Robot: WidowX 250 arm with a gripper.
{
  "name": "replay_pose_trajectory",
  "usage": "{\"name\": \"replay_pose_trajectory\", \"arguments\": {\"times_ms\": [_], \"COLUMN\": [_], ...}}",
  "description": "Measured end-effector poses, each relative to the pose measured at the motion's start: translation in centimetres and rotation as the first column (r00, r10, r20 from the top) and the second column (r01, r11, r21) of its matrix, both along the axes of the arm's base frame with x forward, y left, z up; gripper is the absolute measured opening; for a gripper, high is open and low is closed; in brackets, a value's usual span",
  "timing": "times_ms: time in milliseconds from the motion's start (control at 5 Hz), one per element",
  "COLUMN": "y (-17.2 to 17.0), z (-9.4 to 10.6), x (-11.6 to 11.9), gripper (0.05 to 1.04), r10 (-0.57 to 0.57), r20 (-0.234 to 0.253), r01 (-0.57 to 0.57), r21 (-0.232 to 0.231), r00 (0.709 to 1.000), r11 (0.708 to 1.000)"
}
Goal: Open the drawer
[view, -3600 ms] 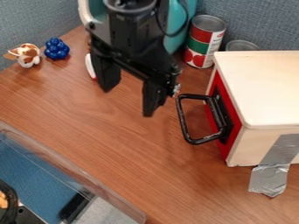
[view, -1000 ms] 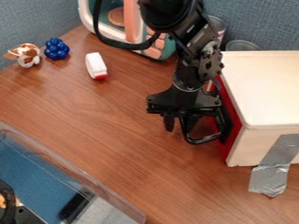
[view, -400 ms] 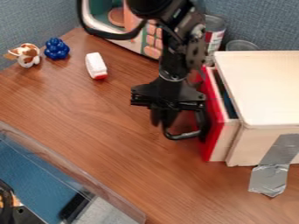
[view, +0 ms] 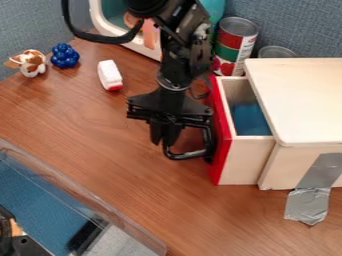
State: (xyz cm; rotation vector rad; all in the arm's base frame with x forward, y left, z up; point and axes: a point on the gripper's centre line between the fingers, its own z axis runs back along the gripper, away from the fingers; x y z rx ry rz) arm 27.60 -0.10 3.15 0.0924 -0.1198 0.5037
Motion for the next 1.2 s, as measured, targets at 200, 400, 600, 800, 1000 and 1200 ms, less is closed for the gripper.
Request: {"name": "replay_pose_trajectory", "arguments": {"times_ms": [200, 400, 600, 800, 1000, 1200], "y": [0.7, 1.5, 2.1, 2.3, 2.1, 2.0], "z": [0.0, 0.0, 0.6, 1.0, 1.0, 0.8], "x": [-0.7, -1.5, -2.2, -3.1, -4.0, -4.1], "gripper": [0.152, 0.152, 0.152, 0.152, 0.152, 0.185], "r10": [-0.002, -0.013, -0.012, 0.022, 0.074, 0.080], "r20": [-0.027, -0.045, -0.044, -0.032, -0.008, -0.002], "r01": [0.003, 0.015, 0.015, -0.019, -0.073, -0.080], "r21": [0.020, 0.038, 0.057, 0.070, 0.087, 0.085], "r00": [1.000, 0.999, 0.999, 0.999, 0.997, 0.997], "r11": [1.000, 0.999, 0.998, 0.997, 0.994, 0.993]}}
